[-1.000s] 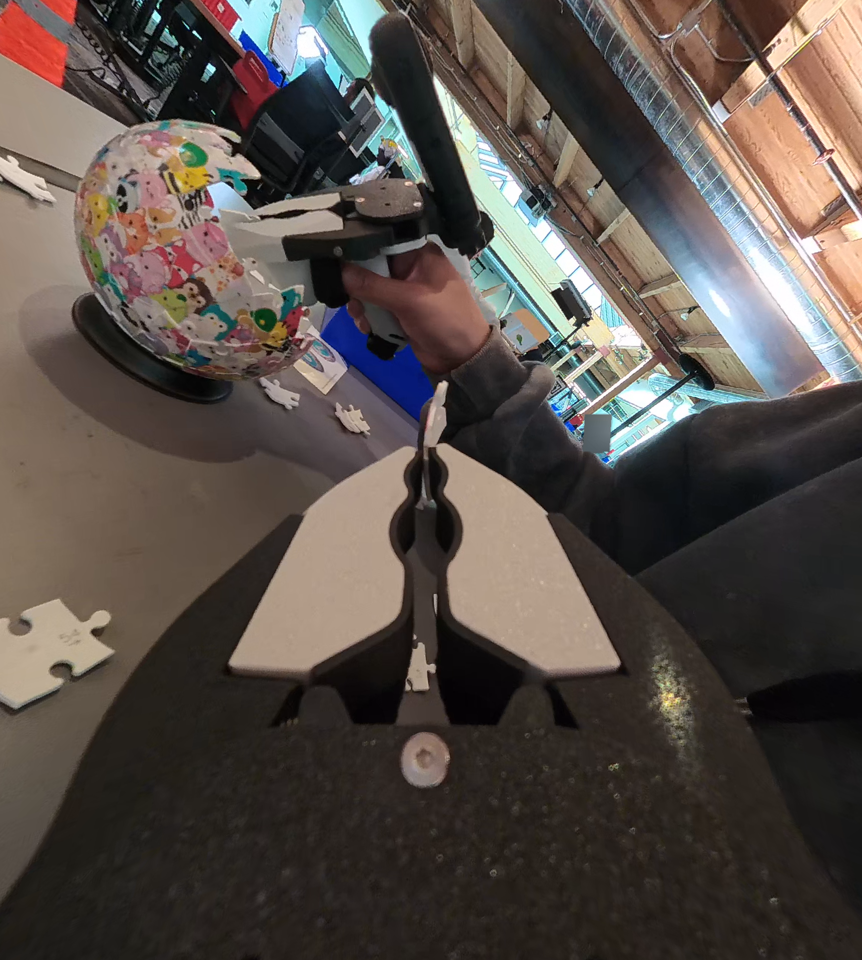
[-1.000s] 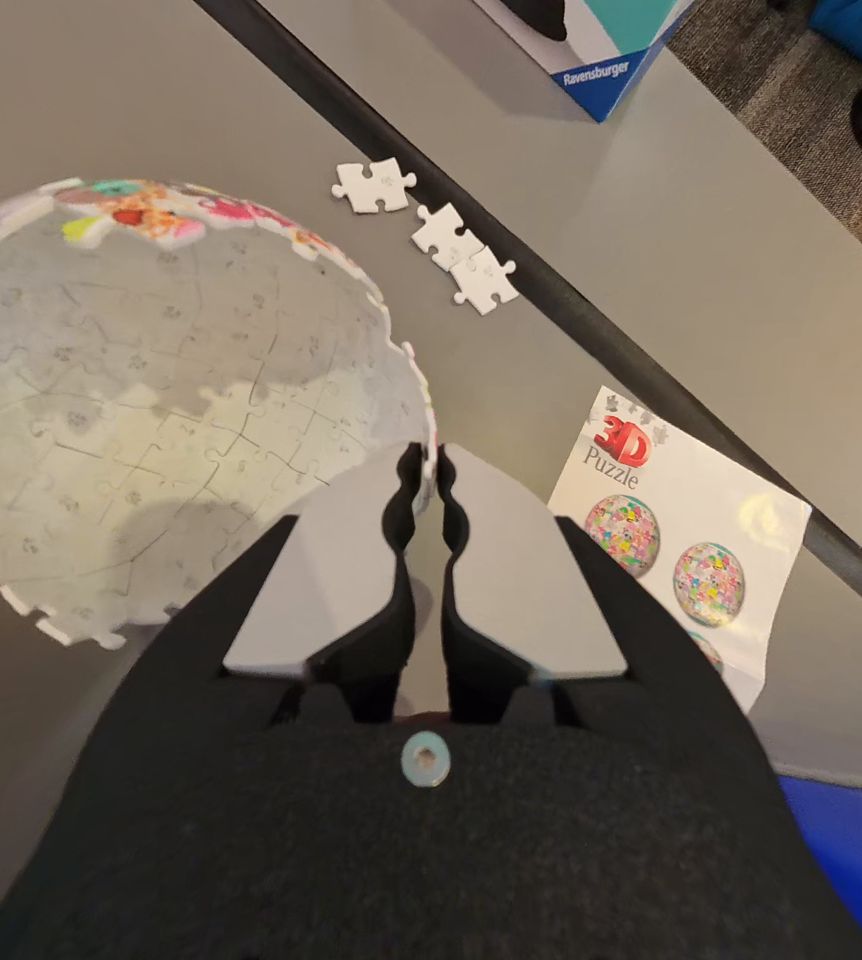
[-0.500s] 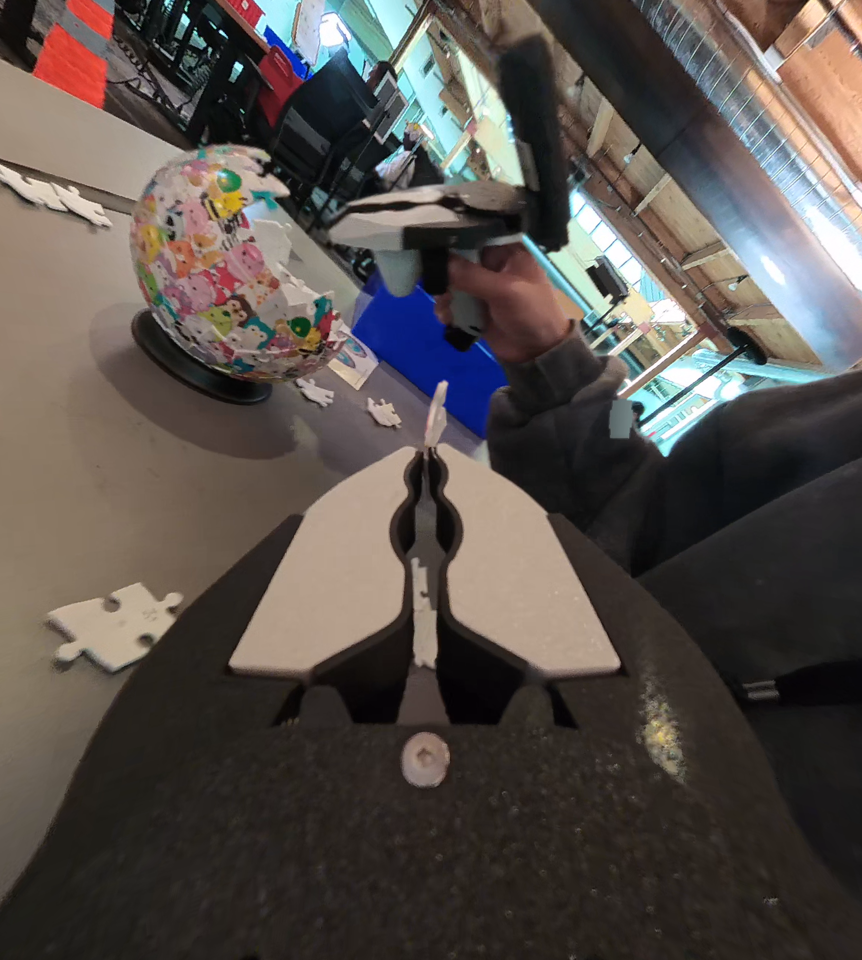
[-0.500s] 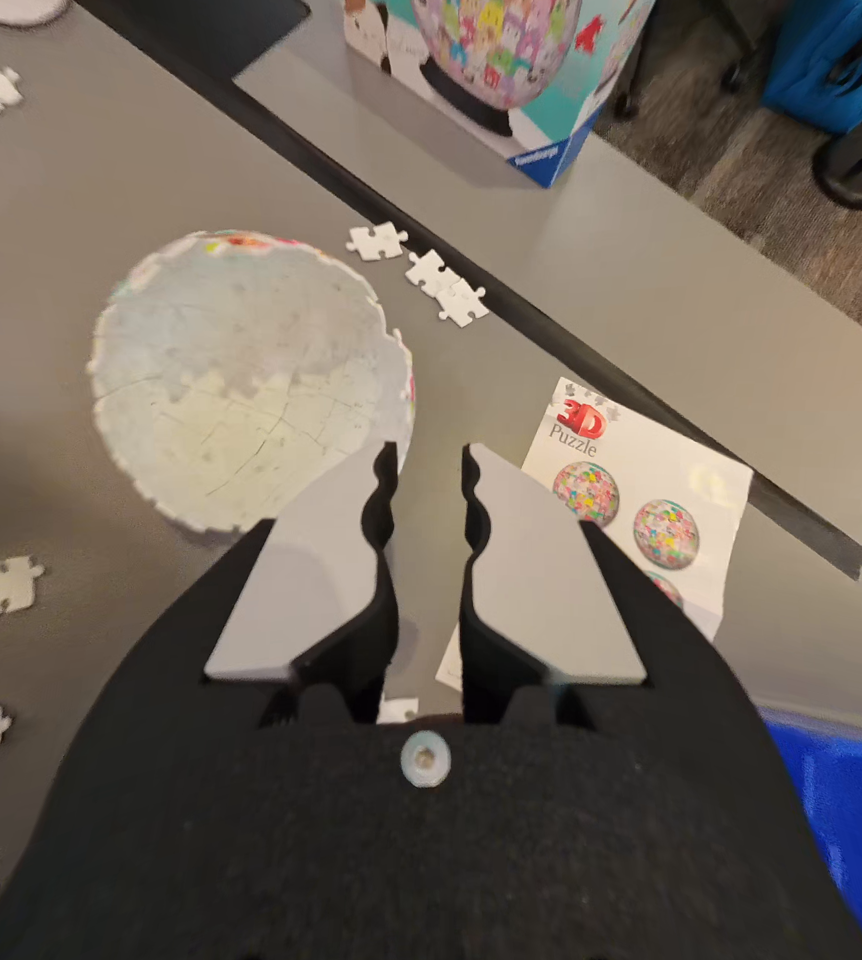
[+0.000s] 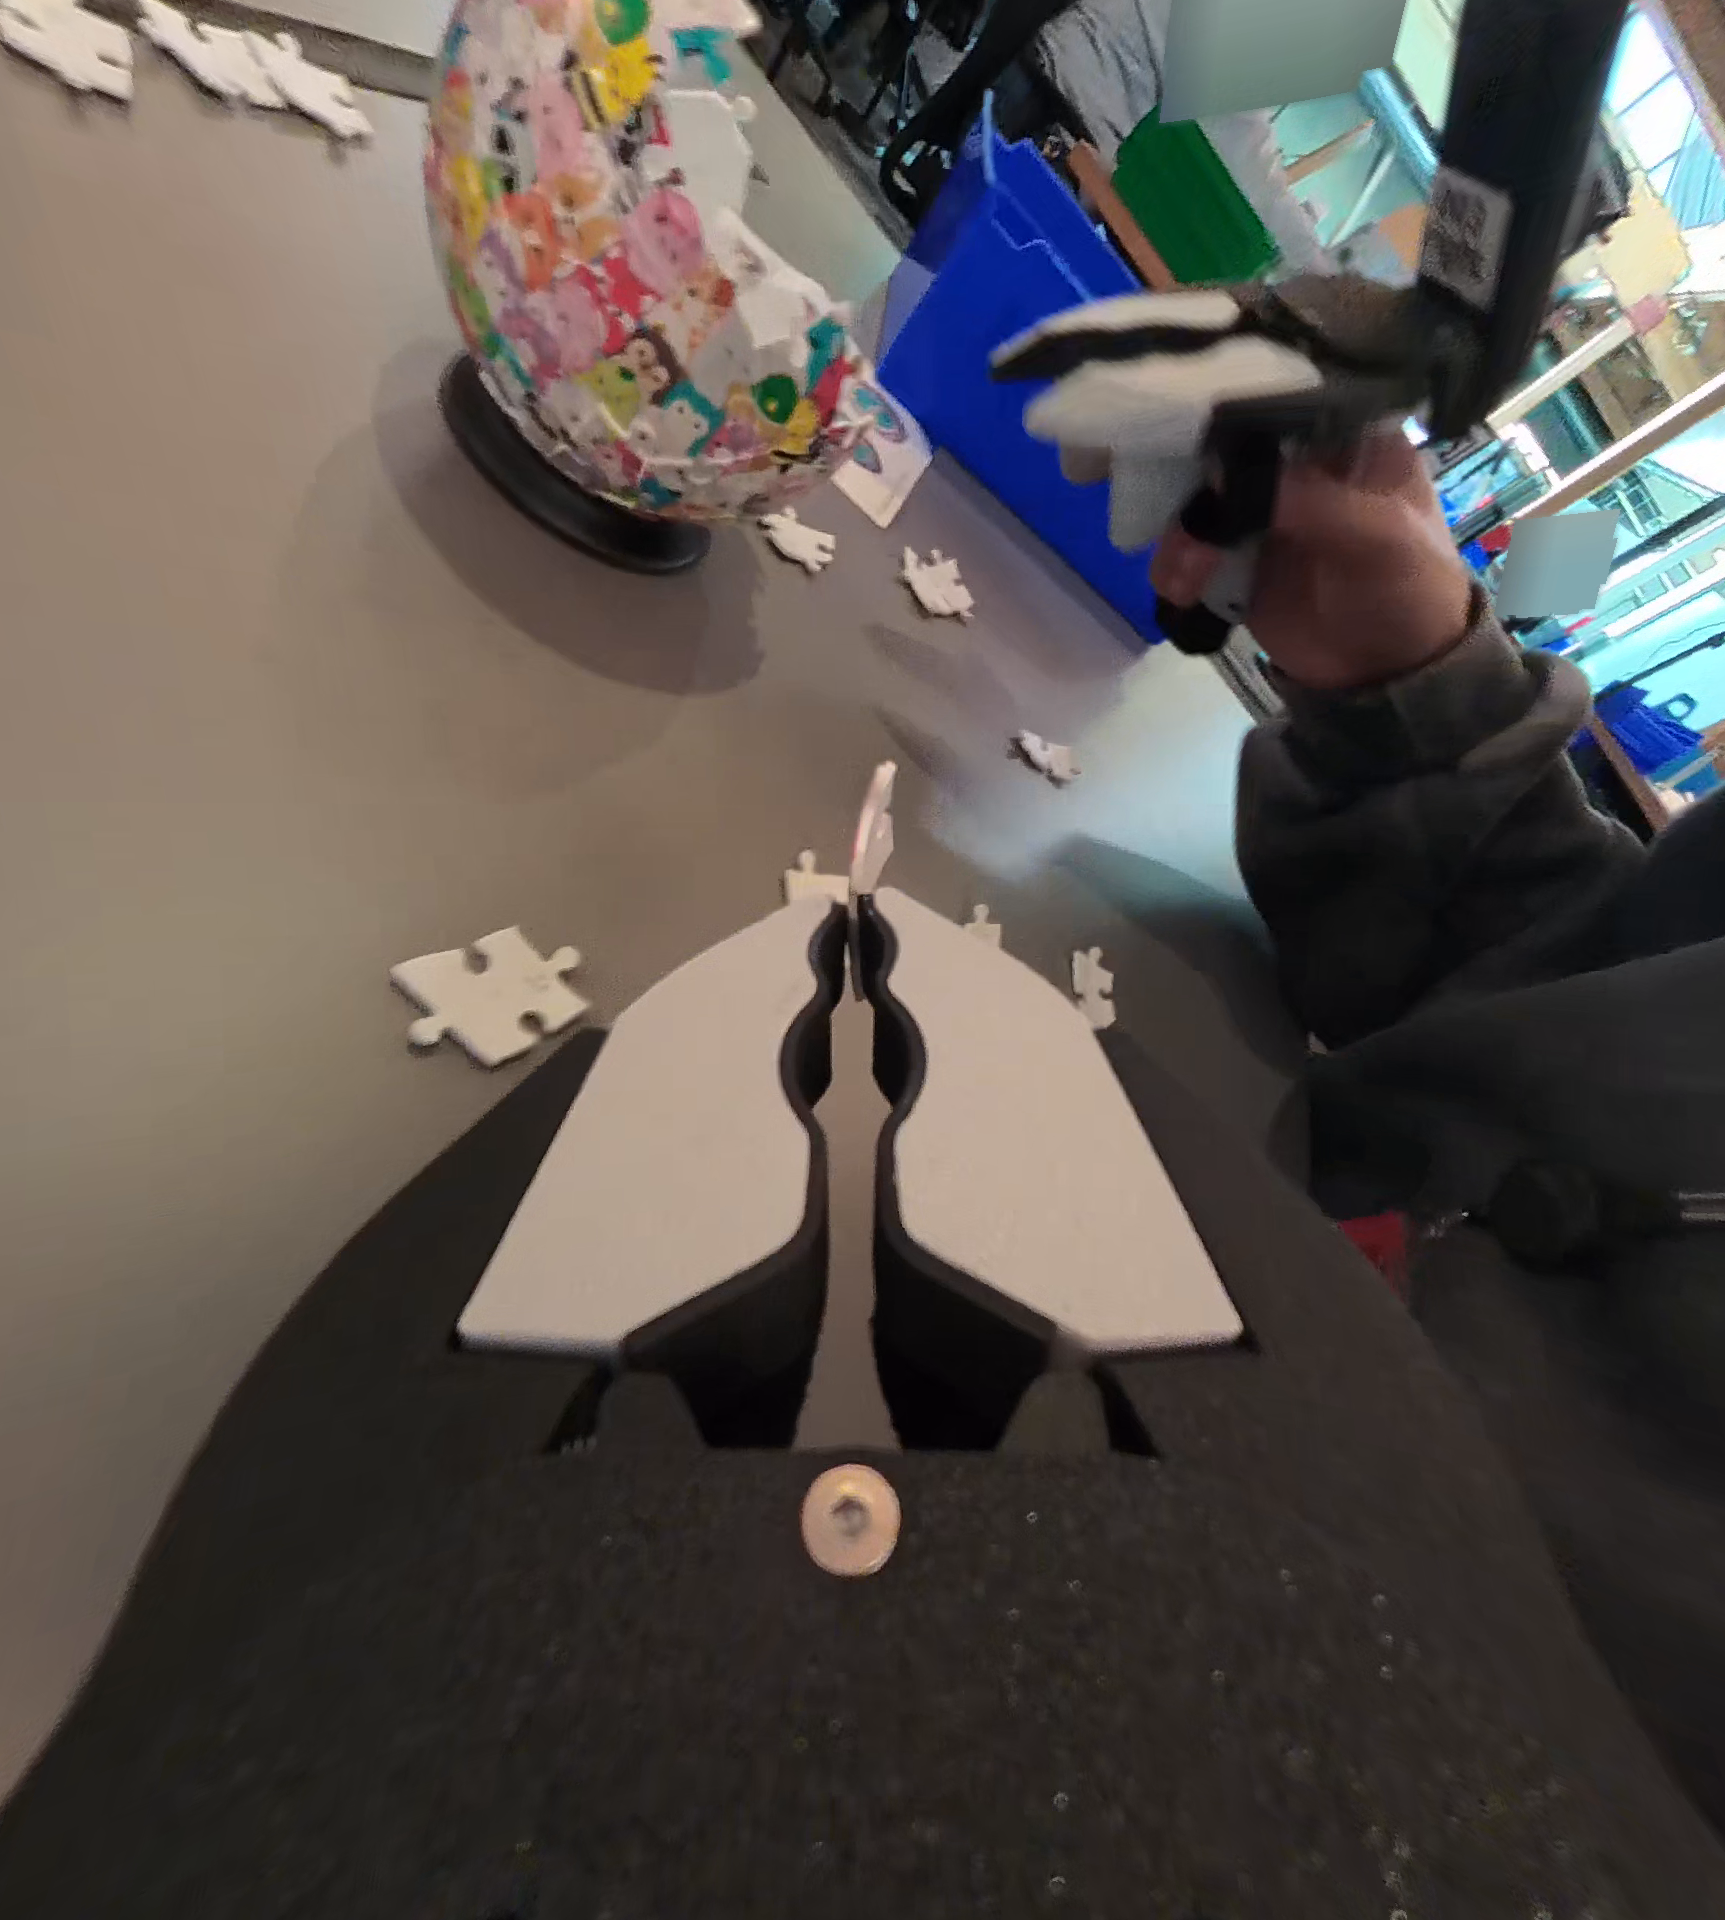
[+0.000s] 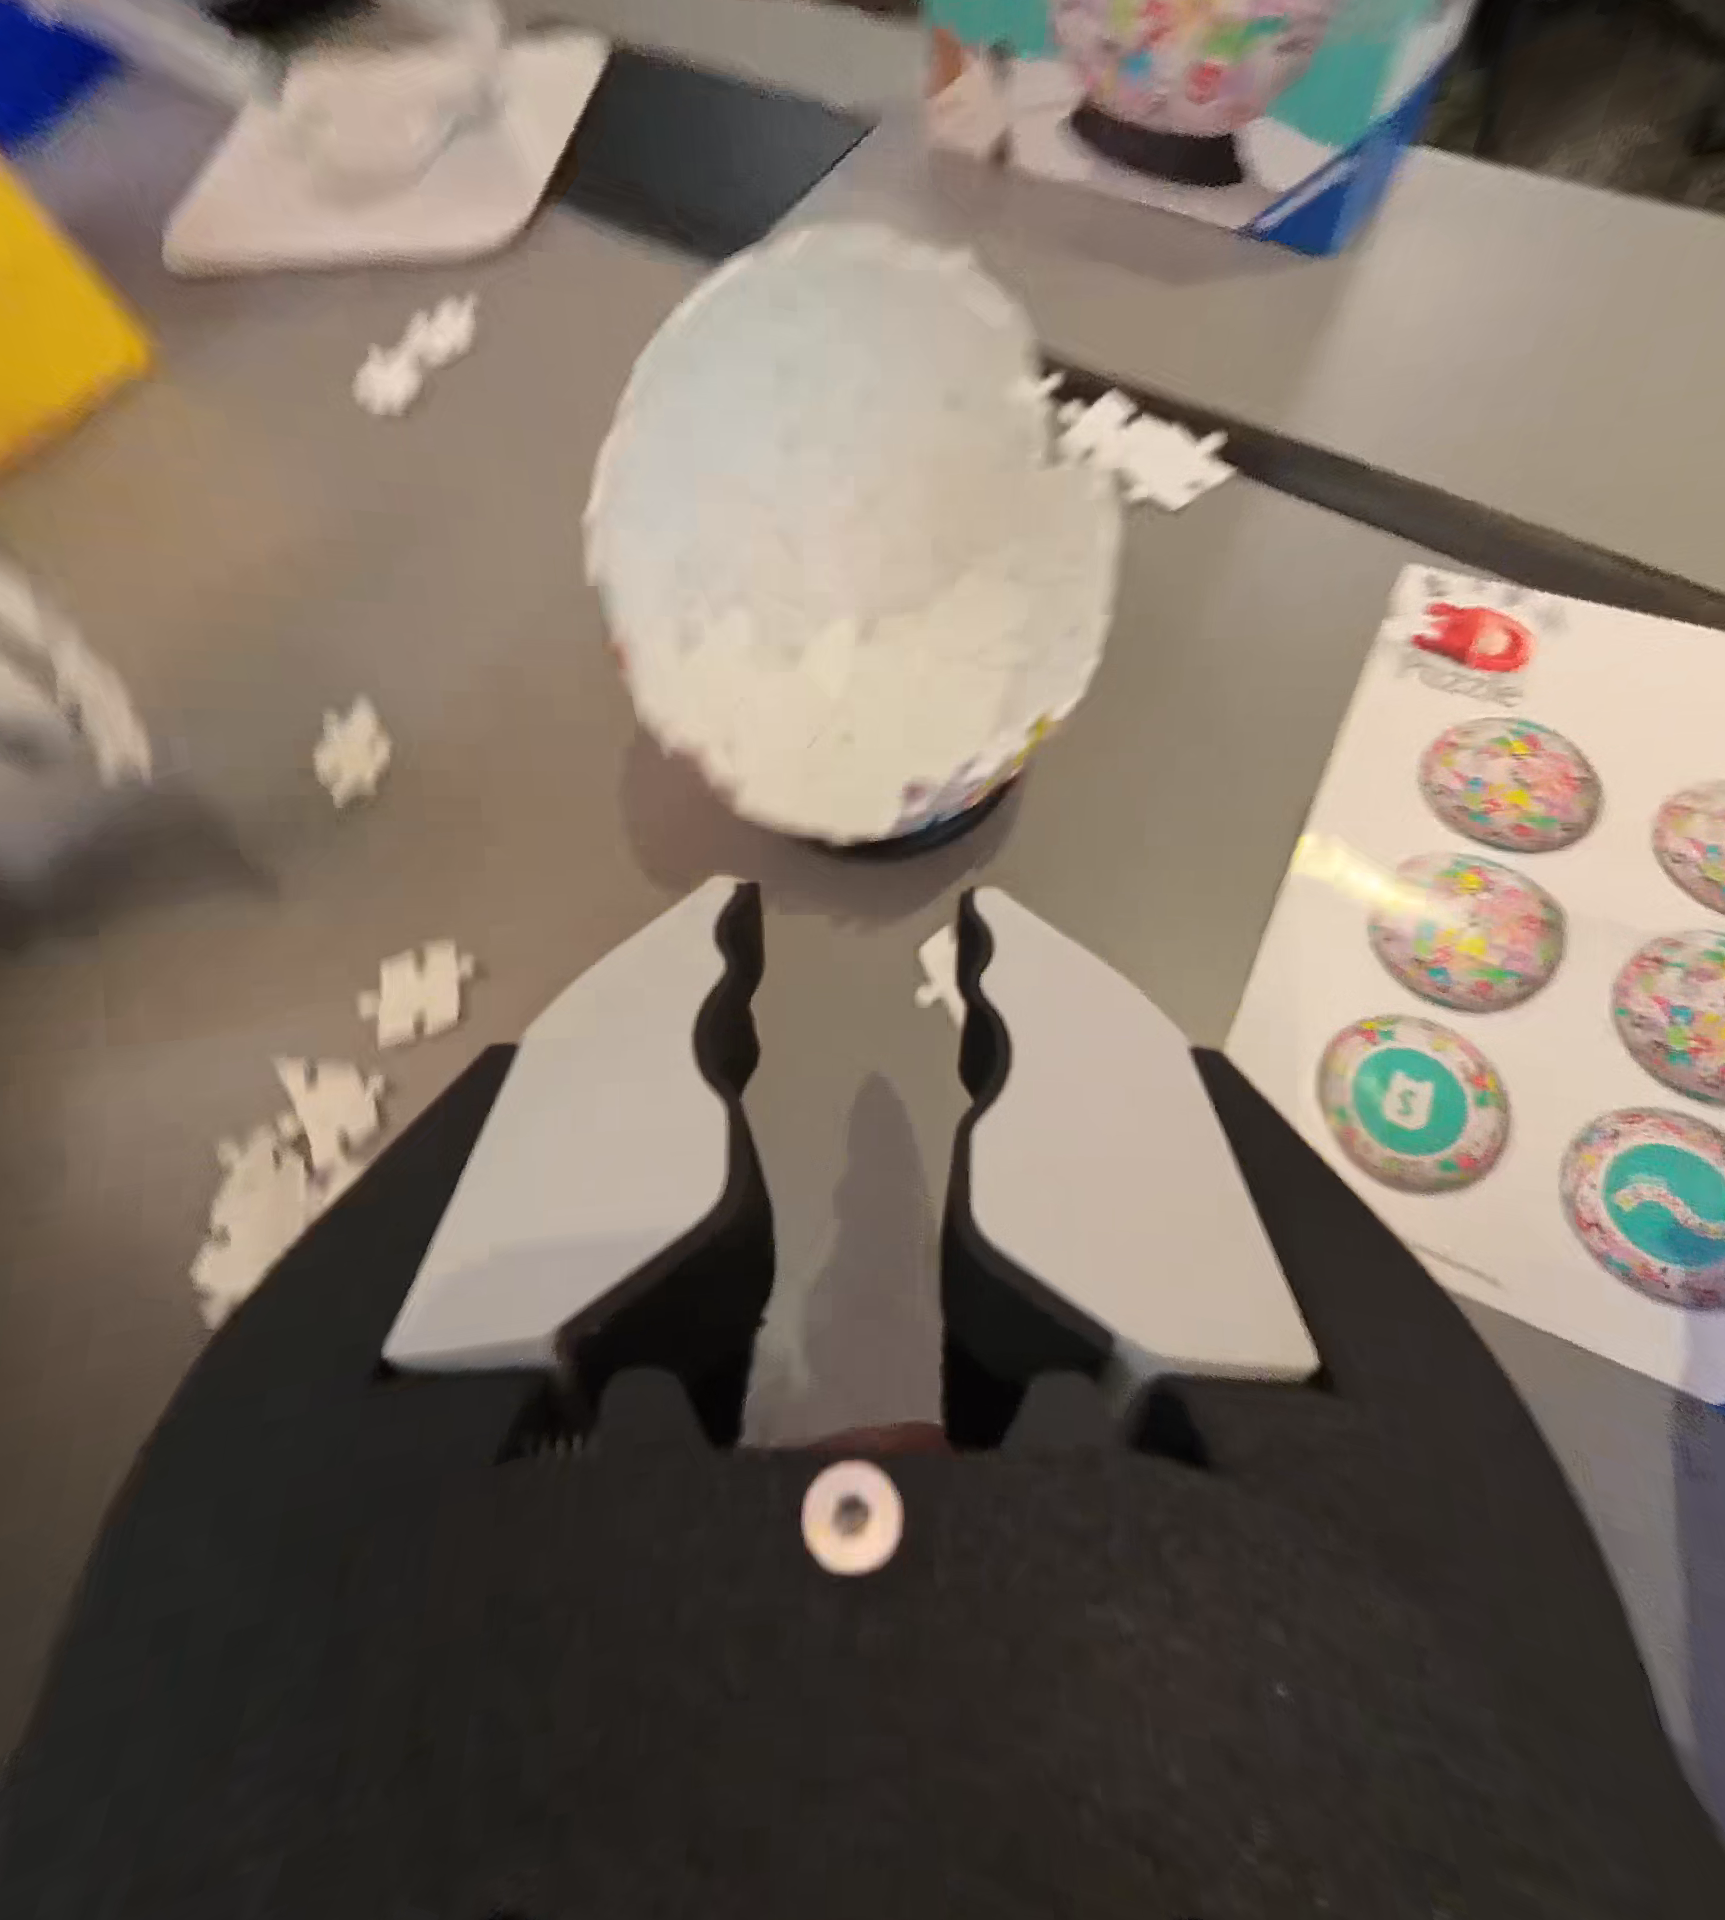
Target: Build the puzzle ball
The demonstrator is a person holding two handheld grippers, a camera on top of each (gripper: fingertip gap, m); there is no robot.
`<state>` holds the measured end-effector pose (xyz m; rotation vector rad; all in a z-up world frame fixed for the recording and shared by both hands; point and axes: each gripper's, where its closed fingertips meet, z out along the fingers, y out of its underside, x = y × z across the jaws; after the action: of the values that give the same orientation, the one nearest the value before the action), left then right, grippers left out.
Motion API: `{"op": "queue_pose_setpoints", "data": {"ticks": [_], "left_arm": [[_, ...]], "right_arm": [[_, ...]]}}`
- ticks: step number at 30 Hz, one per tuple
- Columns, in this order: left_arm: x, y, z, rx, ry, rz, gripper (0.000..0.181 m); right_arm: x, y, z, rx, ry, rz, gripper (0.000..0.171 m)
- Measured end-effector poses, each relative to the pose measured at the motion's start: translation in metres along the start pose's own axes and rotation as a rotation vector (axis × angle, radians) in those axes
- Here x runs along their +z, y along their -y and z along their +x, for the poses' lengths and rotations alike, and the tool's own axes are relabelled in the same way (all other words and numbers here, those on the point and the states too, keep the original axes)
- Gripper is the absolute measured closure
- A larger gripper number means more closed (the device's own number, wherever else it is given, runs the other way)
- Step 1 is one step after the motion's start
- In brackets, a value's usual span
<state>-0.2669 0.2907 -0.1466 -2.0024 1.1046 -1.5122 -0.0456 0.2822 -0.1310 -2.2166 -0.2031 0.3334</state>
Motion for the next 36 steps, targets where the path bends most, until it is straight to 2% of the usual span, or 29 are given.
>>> {"op": "queue_pose_setpoints", "data": {"ticks": [2, 4, 8, 16, 25, 36], "left_arm": [[0.005, -0.001, 0.009, 0.003, -0.015, 0.02, 0.179], [0.008, -0.004, 0.018, 0.005, -0.026, 0.036, 0.179], [0.01, -0.007, 0.026, 0.007, -0.042, 0.051, 0.179], [0.002, -0.009, 0.021, -0.031, -0.087, 0.056, 0.18], [-0.001, -0.009, 0.028, -0.04, -0.127, 0.059, 0.18], [-0.003, -0.007, 0.034, -0.037, -0.154, 0.071, 0.18]], "right_arm": [[0.005, 0.022, 0.016, 0.13, -0.002, 0.019, 0.138], [0.015, 0.027, 0.028, 0.21, -0.047, -0.06, 0.137], [0.037, 0.021, 0.05, 0.207, -0.237, -0.277, 0.132], [0.068, 0.011, 0.05, 0.252, -0.304, -0.54, 0.132], [0.078, -0.002, 0.048, 0.272, -0.332, -0.654, 0.16], [0.08, 0.002, 0.047, 0.269, -0.348, -0.652, 0.165]]}}
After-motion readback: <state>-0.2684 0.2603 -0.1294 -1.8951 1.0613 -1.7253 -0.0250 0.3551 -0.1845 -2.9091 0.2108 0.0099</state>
